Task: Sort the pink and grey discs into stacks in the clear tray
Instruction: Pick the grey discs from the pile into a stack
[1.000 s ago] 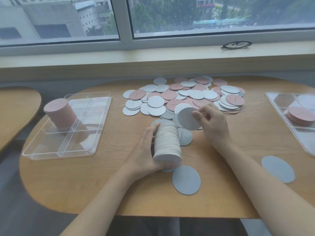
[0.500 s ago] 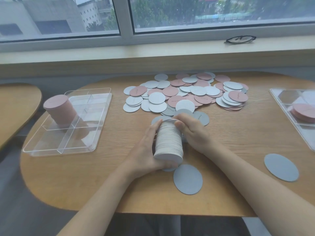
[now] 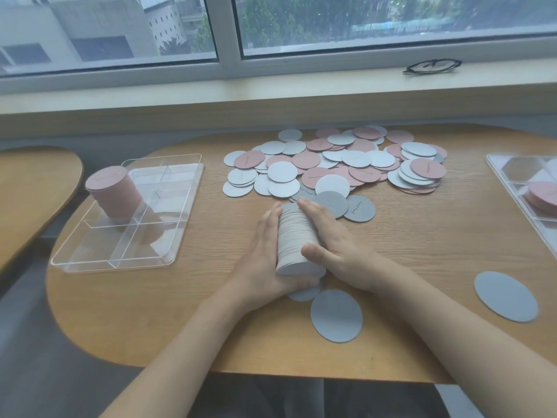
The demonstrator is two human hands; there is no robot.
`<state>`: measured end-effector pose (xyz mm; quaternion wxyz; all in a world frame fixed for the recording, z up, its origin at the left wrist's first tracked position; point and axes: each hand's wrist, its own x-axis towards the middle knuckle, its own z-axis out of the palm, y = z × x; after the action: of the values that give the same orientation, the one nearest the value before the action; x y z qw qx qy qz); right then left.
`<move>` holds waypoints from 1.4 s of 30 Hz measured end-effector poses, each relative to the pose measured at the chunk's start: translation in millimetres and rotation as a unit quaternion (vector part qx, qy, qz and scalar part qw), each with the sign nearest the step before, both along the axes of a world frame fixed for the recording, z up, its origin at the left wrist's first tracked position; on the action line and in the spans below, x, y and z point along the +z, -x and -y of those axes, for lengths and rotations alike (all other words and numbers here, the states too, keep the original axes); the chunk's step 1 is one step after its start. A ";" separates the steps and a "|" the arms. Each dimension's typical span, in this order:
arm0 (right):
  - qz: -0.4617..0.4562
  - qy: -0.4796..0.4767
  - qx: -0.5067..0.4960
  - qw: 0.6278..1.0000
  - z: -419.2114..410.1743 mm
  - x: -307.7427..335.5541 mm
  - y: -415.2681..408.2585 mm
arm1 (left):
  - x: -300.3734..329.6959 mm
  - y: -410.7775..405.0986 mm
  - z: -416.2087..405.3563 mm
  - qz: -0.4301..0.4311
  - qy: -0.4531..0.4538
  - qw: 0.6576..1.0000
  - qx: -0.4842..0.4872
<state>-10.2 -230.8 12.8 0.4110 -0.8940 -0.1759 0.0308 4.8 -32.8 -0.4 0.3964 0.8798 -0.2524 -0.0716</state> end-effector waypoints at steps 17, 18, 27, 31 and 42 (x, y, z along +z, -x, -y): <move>-0.010 -0.003 0.040 0.999 2.9 5.6 -3.5 | -3.5 -7.0 -3.5 -0.004 0.049 0.999 0.011; -0.004 0.017 0.045 0.999 2.9 5.1 -2.6 | -4.0 -6.6 -2.7 0.002 0.040 0.999 0.011; 0.041 0.049 0.041 0.997 -5.3 -5.9 1.9 | -2.6 -0.1 -0.3 0.022 0.002 1.000 -0.007; 0.048 0.072 0.007 0.996 -4.5 -3.4 3.9 | -1.2 0.5 -6.4 0.002 0.048 0.999 -0.021; 0.053 0.007 0.036 0.998 15.8 0.4 -1.9 | -2.1 -1.9 -9.8 -0.014 0.114 0.993 -0.012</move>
<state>-8.3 -246.6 13.2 0.3931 -0.8905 -0.2292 -0.0007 6.6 -23.1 -2.5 0.4966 0.8248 -0.2637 -0.0592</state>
